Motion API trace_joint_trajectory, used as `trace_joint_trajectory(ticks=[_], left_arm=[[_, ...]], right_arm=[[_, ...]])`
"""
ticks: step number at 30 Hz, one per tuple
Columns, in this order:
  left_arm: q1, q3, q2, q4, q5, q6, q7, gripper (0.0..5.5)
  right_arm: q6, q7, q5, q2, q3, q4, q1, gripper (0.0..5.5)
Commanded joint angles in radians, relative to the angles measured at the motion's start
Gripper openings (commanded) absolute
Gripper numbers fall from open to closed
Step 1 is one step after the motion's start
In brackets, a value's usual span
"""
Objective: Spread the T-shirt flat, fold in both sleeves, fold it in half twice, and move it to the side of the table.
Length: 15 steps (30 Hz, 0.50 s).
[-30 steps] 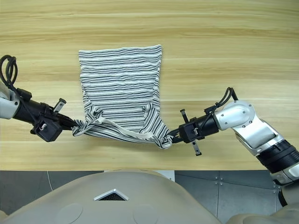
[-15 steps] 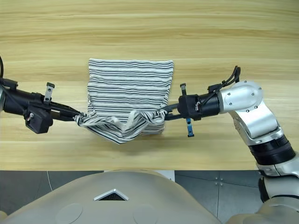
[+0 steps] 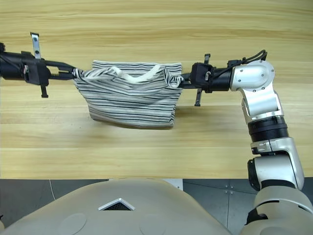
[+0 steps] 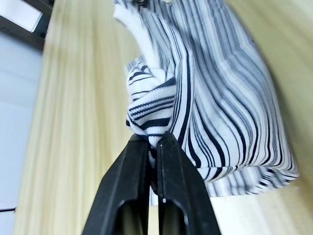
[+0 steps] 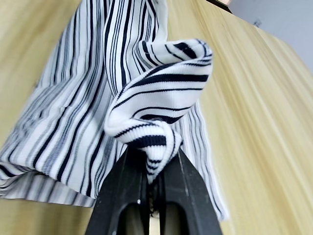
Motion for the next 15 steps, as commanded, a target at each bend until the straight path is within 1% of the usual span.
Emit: trace_joint_trajectory(ticks=[1,9,15], left_arm=[[-0.058,0.009,-0.036,0.065,0.058,-0.016,0.051,0.1],[-0.123,-0.023,-0.115,0.228,0.18,-0.05,0.132,0.1],[-0.159,-0.048,-0.167,0.406,0.276,-0.022,0.213,0.1]], right_arm=[[-0.024,-0.025,-0.042,0.035,-0.022,0.061,-0.061,0.1],[-0.085,-0.105,-0.158,0.114,-0.015,0.236,-0.161,0.1],[-0.181,-0.186,-0.268,0.187,0.008,0.502,-0.278,0.1]])
